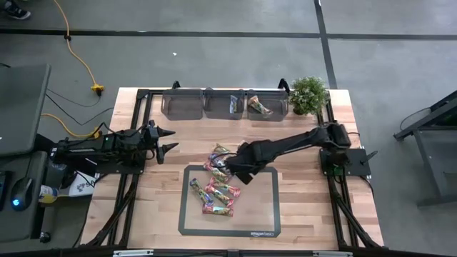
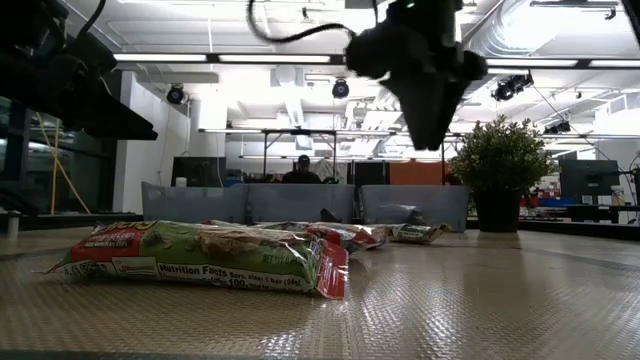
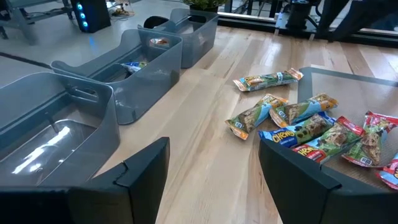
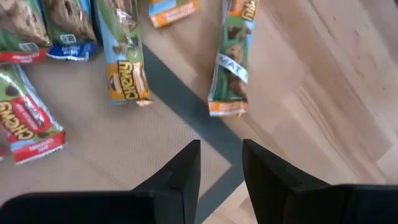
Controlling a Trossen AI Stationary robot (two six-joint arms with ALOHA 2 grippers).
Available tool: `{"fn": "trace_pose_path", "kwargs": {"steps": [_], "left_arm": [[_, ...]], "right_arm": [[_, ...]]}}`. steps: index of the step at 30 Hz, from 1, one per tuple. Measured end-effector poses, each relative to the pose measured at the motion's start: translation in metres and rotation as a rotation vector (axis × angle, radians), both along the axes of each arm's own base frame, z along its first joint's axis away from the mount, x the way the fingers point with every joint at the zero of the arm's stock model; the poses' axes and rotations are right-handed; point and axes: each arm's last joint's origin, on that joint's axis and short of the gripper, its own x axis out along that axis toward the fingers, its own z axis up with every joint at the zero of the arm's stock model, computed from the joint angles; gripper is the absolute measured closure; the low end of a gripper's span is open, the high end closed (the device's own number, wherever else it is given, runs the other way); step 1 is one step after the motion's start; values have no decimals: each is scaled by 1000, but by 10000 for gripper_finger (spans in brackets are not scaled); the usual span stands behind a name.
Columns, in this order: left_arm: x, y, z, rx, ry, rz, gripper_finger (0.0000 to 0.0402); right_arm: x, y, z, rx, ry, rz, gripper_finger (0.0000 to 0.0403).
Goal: Pick and place Granola Bars by type
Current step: Put the yellow granola bar into the right black bin
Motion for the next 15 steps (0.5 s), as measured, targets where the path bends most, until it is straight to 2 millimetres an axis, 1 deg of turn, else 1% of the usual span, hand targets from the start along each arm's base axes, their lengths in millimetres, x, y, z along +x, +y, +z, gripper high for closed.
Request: {"fn": "trace_pose_path", "kwargs": {"steps": [3, 9, 12, 15], "left_arm": [[0, 0, 0, 0, -1, 0, 159], [0, 0, 0, 0, -1, 0, 159], [0, 0, 0, 0, 0, 0, 159], [0, 0, 0, 0, 0, 0, 159]], "right_arm": [[-19, -4, 9, 2, -100, -54, 299], [-63, -17, 27, 31, -366, -147, 299], [-81, -26, 29, 23, -451, -165, 299], [-96, -38, 28, 14, -491, -170, 299]]}}
